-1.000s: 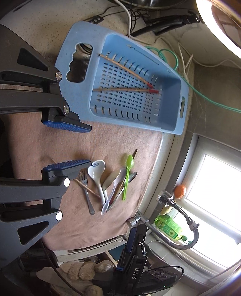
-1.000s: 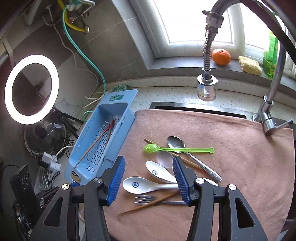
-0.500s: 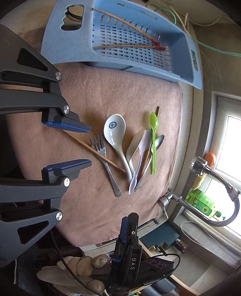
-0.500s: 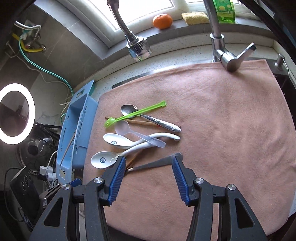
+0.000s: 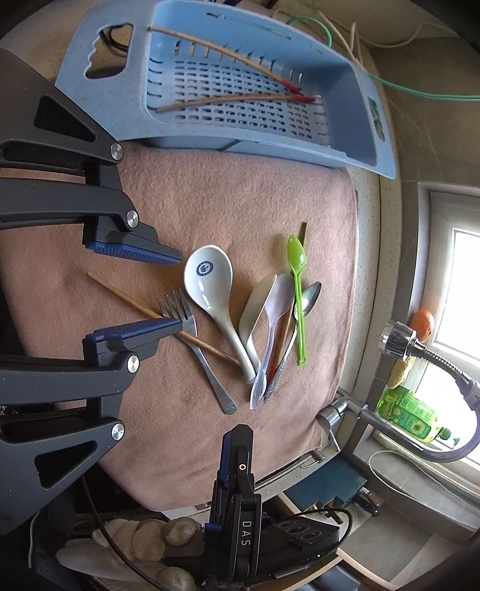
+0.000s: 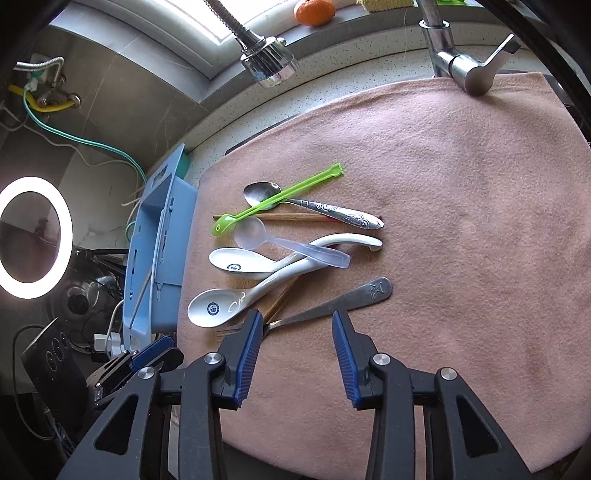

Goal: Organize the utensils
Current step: 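Move the right tool back over the white ceramic spoon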

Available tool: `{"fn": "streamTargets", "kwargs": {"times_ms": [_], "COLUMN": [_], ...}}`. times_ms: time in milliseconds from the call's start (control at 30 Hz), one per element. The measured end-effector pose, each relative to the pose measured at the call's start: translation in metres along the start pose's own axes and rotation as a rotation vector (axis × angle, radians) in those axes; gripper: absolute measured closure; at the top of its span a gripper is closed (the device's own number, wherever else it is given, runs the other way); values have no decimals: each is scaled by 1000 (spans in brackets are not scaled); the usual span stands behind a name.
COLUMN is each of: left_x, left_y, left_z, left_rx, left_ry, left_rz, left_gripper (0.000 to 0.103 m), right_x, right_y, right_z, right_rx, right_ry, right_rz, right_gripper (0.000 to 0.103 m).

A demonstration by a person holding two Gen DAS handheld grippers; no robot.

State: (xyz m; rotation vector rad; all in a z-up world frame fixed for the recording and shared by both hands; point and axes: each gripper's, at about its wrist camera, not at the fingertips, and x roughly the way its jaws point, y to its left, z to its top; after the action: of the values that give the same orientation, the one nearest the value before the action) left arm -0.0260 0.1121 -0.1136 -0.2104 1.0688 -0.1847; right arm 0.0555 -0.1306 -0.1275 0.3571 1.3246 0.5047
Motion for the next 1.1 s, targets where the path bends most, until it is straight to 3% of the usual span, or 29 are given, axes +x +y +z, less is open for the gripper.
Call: {"fn": "streamTargets", "kwargs": {"times_ms": [300,433,800,1100], "left_x": [0,13,30,41], "left_y": [8,15,18,23], "left_z": [27,30,23,26], "left_rx": [-2,-18,14,31], "left_ry": [-26,11,55,77], "left_rz": [-6,9,72,93], "left_gripper": [75,75,75,75], "right_x": [-4,-1,43,72], "right_y": [-10,-12,6,18], "right_z": [15,17,20,18], "right_rx": [64,69,84,78], "right_ry": [-13,-2,88,139], "right_rz": [41,53,143,140], "right_gripper": [74,74,76,76]}}
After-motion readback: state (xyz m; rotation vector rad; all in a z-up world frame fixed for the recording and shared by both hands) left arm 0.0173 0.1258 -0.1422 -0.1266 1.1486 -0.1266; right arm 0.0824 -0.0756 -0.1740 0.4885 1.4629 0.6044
